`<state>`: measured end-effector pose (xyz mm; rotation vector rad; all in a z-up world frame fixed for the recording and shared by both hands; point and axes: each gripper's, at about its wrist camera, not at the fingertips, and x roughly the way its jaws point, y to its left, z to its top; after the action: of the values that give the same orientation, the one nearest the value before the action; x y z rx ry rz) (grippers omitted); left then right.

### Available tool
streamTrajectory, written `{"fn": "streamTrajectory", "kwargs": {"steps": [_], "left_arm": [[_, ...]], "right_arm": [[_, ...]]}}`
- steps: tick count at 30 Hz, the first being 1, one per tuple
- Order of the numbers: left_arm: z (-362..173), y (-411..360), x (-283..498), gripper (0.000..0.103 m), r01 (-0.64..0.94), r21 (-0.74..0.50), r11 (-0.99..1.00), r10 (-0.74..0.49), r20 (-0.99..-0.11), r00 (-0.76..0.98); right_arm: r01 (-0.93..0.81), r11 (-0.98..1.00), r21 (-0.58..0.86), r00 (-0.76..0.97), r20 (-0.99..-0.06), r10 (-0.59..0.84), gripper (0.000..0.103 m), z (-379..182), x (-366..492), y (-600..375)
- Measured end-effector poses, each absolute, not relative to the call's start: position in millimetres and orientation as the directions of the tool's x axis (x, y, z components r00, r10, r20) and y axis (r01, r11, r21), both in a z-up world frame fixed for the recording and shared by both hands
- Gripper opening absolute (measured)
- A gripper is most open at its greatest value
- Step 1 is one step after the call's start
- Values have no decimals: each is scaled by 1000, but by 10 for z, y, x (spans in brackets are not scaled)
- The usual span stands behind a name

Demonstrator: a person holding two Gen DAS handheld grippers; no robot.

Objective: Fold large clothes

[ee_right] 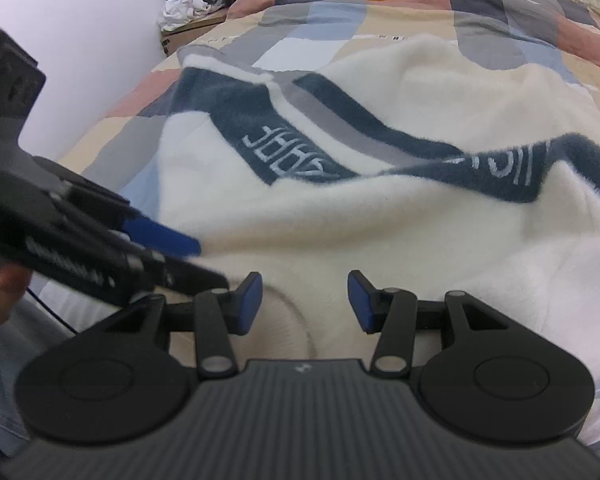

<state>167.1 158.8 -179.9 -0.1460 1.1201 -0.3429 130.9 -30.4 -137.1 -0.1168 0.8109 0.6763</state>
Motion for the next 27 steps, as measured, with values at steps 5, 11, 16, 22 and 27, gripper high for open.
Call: {"fn": "streamTrajectory", "kwargs": {"steps": [5, 11, 16, 22, 27], "left_arm": [[-1861, 1469, 1611, 48, 205, -172, 963, -242, -887, 392], [-1967, 1214, 1496, 45, 222, -39, 974, -137, -884, 447], [-2021, 1196, 1485, 45, 224, -35, 974, -139, -873, 467], [-2103, 982, 1409, 46, 305, 112, 946, -62, -860, 506], [-2129, 978, 1356, 21, 302, 140, 943, -50, -837, 545]], "right_arm": [[-607, 785, 126, 509, -697, 505, 49, -1419, 1258, -268], [-619, 776, 121, 507, -693, 513, 50, -1439, 1240, -263], [-583, 793, 179, 505, -685, 526, 50, -1428, 1310, -359], [-508, 815, 279, 490, -684, 540, 50, -1460, 1442, -484], [-524, 813, 255, 485, -695, 531, 50, -1479, 1427, -431]]}}
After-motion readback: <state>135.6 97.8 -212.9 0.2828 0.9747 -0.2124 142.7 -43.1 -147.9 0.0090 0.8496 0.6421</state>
